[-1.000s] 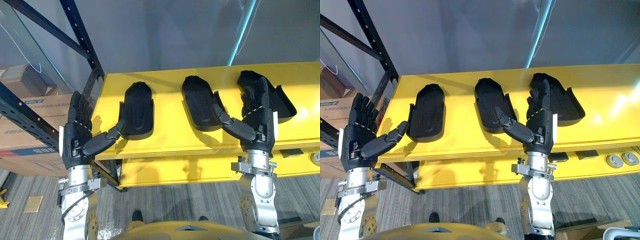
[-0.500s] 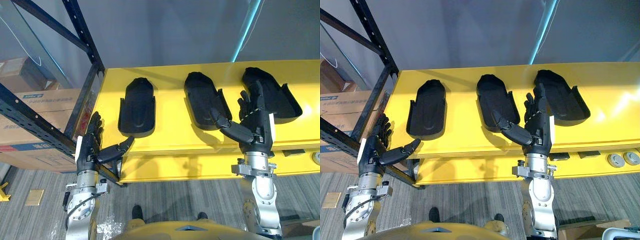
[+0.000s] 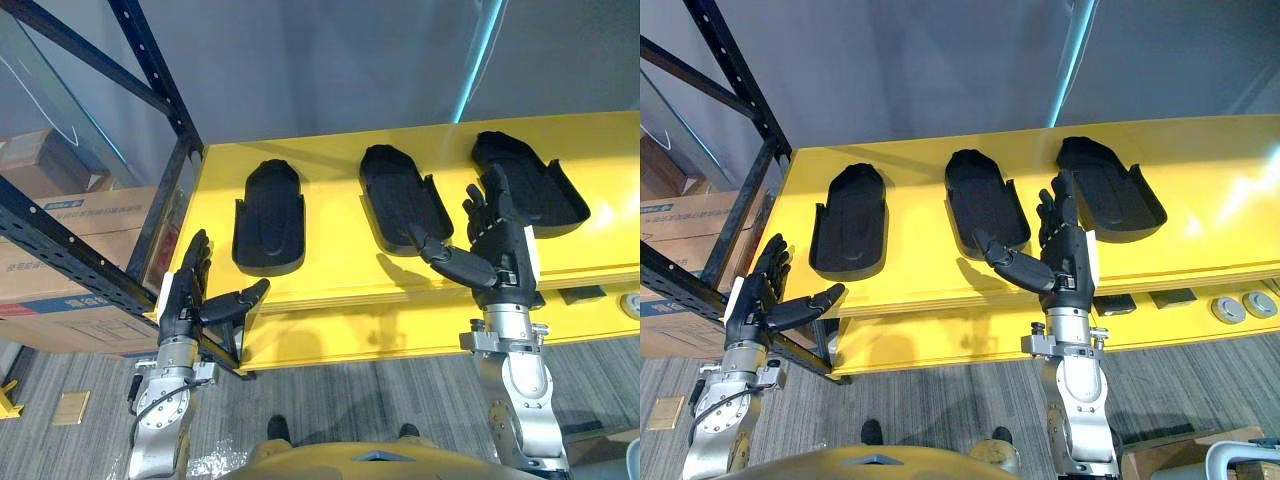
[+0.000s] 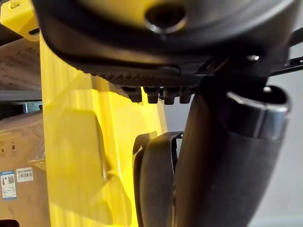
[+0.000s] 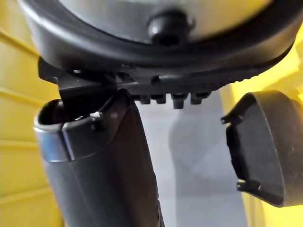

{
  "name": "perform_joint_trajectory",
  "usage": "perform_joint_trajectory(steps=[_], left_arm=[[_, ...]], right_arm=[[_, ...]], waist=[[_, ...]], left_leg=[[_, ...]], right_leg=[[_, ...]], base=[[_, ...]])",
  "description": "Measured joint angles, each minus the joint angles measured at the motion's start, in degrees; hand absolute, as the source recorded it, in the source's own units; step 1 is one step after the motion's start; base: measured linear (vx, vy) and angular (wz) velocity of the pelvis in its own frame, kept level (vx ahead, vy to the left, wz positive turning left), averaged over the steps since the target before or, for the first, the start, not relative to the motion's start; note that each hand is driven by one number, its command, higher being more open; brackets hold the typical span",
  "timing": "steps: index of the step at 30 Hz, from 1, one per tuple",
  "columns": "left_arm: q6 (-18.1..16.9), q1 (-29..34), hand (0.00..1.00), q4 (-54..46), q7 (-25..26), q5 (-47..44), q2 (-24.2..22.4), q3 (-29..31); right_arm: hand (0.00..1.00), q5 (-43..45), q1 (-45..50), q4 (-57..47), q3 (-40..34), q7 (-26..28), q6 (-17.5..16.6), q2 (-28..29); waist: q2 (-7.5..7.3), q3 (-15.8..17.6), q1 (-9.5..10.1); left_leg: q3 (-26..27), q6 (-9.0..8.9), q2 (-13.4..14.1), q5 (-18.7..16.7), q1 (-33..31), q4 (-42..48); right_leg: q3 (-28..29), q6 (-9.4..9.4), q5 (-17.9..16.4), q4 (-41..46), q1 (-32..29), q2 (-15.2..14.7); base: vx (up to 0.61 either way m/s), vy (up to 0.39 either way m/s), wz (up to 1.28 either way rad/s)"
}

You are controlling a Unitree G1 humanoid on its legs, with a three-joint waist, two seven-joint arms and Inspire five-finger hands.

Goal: Walk over and take three plastic housings, then place them on the shelf

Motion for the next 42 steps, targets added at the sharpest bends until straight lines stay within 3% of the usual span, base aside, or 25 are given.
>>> perform_joint_trajectory(steps=[5,13,19,22,30,37,42], left_arm=[[-1.19,-2.42,1.00,3.32,3.51,0.12,0.03,0.03],[-1.08,-8.27,1.00,9.67,13.21,1.54,1.23,0.00],[-0.81,-9.83,1.00,11.49,21.02,9.97,1.39,-0.90],[-0.14,-10.00,1.00,11.14,21.67,12.54,1.72,-1.39],[1.47,-9.95,1.00,8.94,19.90,11.59,2.00,-2.16],[1.49,-5.84,1.00,0.15,5.79,4.52,1.13,-6.80],[1.20,-0.85,1.00,-7.85,1.21,0.59,0.91,-5.46]], right_arm=[[1.00,0.06,0.06,0.03,-0.02,0.49,0.00,-0.31],[1.00,0.29,-0.15,2.21,0.05,1.11,0.00,-0.32],[1.00,0.54,-0.90,2.20,0.31,1.02,0.00,-0.32],[1.00,0.65,-0.98,2.20,0.74,0.85,0.00,-0.32],[1.00,0.66,-1.74,2.19,1.77,0.87,0.00,-0.29],[1.00,0.30,-1.72,1.91,2.62,0.84,-0.01,1.28],[1.00,0.31,-1.56,1.37,2.14,0.36,-0.05,1.51]], waist=[[0.20,0.02,-0.03],[0.21,0.10,-0.31],[-0.02,1.05,-1.43],[0.03,1.35,-1.41],[-0.02,1.51,-1.24],[-0.45,1.79,-1.46],[-0.42,1.80,-1.40]], left_leg=[[0.52,-0.12,0.00,0.10,0.16,0.00],[1.03,0.20,-0.01,0.38,0.64,0.02],[1.96,0.08,-0.01,0.15,1.17,0.02],[1.99,0.00,-0.01,0.05,1.17,0.02],[1.99,0.12,-0.03,0.11,1.15,0.03],[2.10,0.07,0.00,-0.04,1.20,0.03],[2.33,-0.01,0.02,-0.20,1.88,0.06]], right_leg=[[0.56,-0.11,0.29,-0.03,-0.15,0.00],[1.04,0.25,0.66,0.02,-0.13,0.00],[2.05,0.04,0.60,0.00,-0.19,0.00],[2.08,0.03,0.61,0.00,-0.26,0.00],[2.08,0.27,0.78,0.01,-0.25,0.00],[2.10,0.27,0.77,-0.07,-0.18,0.03],[2.17,0.28,0.77,-0.10,0.34,0.04]], base=[[-0.01,0.002,-0.05],[0.00,0.001,-0.03],[-0.01,0.005,-0.07],[0.00,0.000,0.00],[0.00,0.000,0.00],[0.00,0.000,0.00],[0.00,0.000,-0.01]])
